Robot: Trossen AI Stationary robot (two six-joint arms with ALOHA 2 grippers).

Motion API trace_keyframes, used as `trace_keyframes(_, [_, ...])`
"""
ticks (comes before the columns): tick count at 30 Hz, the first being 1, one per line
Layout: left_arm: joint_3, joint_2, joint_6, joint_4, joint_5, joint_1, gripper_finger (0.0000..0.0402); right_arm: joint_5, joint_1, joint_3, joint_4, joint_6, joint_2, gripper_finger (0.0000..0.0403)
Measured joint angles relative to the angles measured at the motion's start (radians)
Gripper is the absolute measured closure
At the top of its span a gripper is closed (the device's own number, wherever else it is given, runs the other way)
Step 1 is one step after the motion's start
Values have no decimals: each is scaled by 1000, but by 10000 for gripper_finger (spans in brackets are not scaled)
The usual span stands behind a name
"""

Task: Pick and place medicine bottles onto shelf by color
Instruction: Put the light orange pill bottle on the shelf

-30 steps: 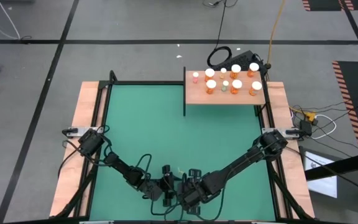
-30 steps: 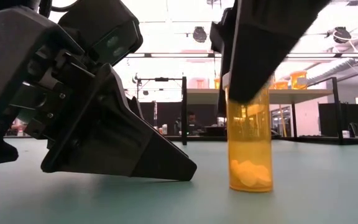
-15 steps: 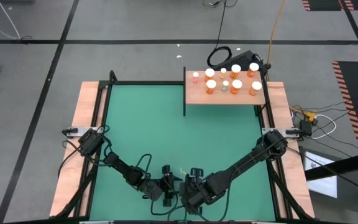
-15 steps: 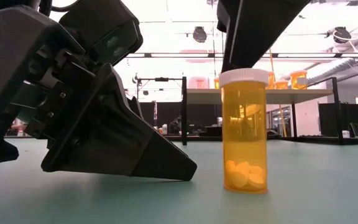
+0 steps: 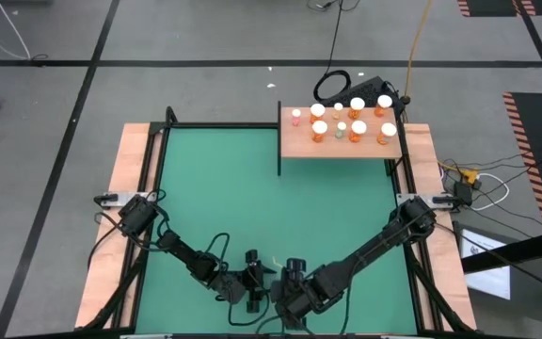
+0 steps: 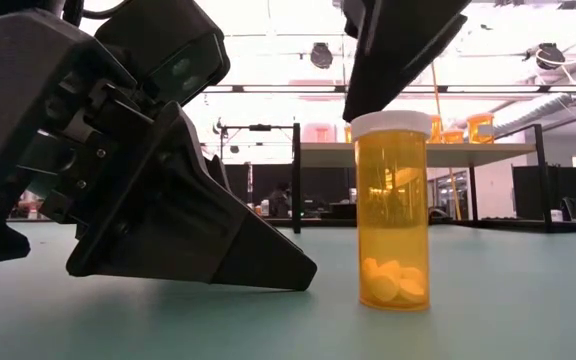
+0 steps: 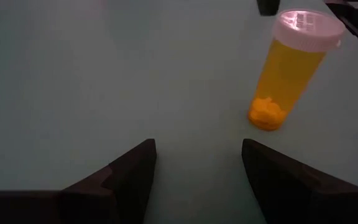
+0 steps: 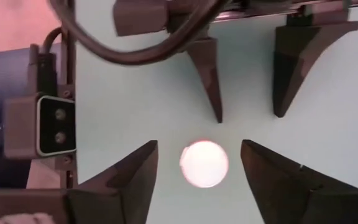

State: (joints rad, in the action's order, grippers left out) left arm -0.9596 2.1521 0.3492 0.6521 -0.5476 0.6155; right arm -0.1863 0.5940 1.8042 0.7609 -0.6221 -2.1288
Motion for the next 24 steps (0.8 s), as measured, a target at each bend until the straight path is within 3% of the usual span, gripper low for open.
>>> trace_keyframes(8, [0, 0, 0, 0, 0, 0, 158, 0, -1, -8, -9, 11, 0, 141])
trace_keyframes(19, [0, 0, 0, 0, 0, 0, 158, 38, -6, -54, -58, 29, -2, 140])
trace_keyframes(24, [0, 0, 0, 0, 0, 0, 158, 61, -18, -55, -65, 33, -2, 162])
